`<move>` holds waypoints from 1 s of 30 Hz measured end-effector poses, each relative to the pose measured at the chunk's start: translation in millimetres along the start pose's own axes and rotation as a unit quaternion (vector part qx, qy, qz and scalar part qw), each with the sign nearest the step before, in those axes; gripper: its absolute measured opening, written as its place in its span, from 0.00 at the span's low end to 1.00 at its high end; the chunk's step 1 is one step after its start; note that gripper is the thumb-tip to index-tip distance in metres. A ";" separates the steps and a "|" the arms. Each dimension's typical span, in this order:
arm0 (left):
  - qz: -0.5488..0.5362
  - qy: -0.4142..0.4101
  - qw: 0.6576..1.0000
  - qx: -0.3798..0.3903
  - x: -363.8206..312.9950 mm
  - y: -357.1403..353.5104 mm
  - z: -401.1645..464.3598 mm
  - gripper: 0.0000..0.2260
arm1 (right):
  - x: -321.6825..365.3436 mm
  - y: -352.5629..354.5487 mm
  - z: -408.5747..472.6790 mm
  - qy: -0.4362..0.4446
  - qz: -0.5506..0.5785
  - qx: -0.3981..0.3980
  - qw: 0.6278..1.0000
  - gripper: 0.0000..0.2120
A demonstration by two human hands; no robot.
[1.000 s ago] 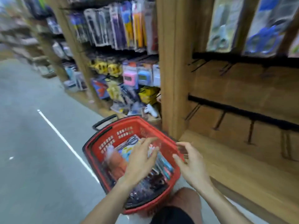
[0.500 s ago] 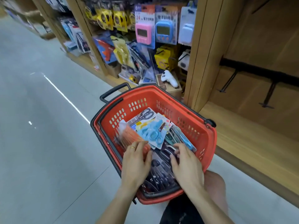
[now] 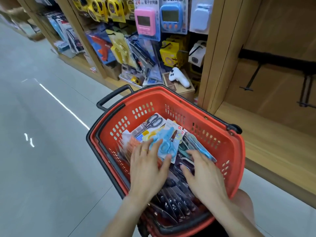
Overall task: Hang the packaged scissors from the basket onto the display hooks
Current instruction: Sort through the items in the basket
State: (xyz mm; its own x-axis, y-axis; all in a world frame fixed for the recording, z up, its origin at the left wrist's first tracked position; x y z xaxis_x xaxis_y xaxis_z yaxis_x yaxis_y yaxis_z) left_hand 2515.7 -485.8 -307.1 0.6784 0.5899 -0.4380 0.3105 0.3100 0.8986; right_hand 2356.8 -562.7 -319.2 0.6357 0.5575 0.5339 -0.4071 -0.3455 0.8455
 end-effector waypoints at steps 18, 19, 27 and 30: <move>0.195 0.044 0.963 0.180 37.9 -76.1 135.2 0.21 | -72.2 -118.9 101.8 -0.318 0.374 0.041 0.870 0.28; 0.197 0.049 0.962 0.185 38.8 -76.0 134.7 0.21 | -73.6 -117.4 99.1 -0.331 0.389 0.049 0.858 0.24; 0.186 0.057 0.958 0.210 35.3 -72.8 128.2 0.14 | -85.4 -83.4 86.8 -0.376 0.337 0.004 0.863 0.21; 0.152 0.064 0.964 0.209 33.9 -71.7 127.8 0.13 | -84.6 -83.4 84.3 -0.389 0.349 0.008 0.853 0.22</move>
State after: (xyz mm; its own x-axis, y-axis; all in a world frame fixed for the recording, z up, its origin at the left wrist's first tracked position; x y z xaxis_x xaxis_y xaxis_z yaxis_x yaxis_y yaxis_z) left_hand 2601.5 -583.3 -382.9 0.7006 0.7017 -0.1293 0.3700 -0.2022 0.9068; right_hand 2392.3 -644.6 -434.3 0.4882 -0.4543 0.7451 -0.8586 -0.4031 0.3168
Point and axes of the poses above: each hand's wrist, its own z-axis towards the middle knuckle, its own y-axis out of the back of the hand, x = y × z, the point moved 9 cm from there along z, towards the middle knuckle, and after that the axes turned 12 degrees about y, right-handed, at the moved point
